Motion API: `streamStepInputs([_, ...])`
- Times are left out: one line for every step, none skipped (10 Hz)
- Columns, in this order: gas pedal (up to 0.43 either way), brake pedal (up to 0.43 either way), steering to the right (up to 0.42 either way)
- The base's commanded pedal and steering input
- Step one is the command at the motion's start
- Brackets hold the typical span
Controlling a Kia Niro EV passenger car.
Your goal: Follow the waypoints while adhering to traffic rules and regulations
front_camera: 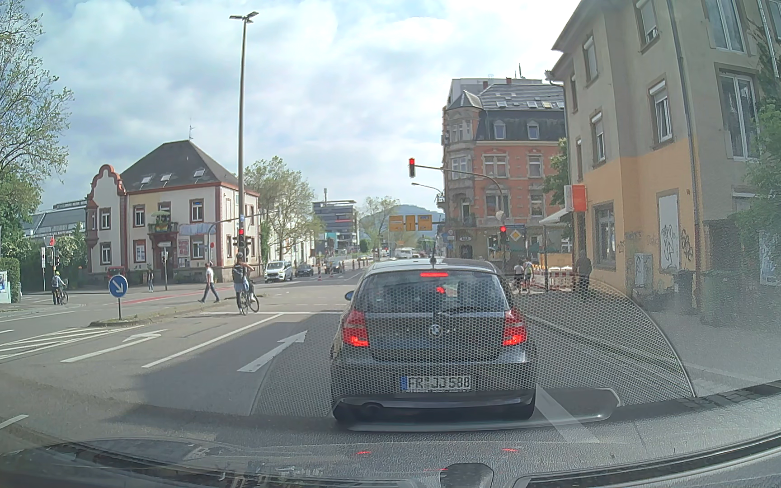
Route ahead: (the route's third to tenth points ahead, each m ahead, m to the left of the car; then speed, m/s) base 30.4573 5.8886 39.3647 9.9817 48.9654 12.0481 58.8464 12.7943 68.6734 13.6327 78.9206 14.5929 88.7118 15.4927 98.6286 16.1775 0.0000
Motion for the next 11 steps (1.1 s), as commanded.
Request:
streamStepInputs([0.0, 0.226, -0.015])
streamStepInputs([0.0, 0.226, -0.015])
streamStepInputs([0.0, 0.226, -0.015])
streamStepInputs([0.0, 0.226, -0.015])
streamStepInputs([0.0, 0.226, -0.015])
streamStepInputs([0.0, 0.226, -0.015])
streamStepInputs([0.0, 0.226, -0.015])
streamStepInputs([0.0, 0.22, -0.015])
streamStepInputs([0.0, 0.226, -0.015])
streamStepInputs([0.0, 0.22, -0.015])
streamStepInputs([0.0, 0.226, -0.015])
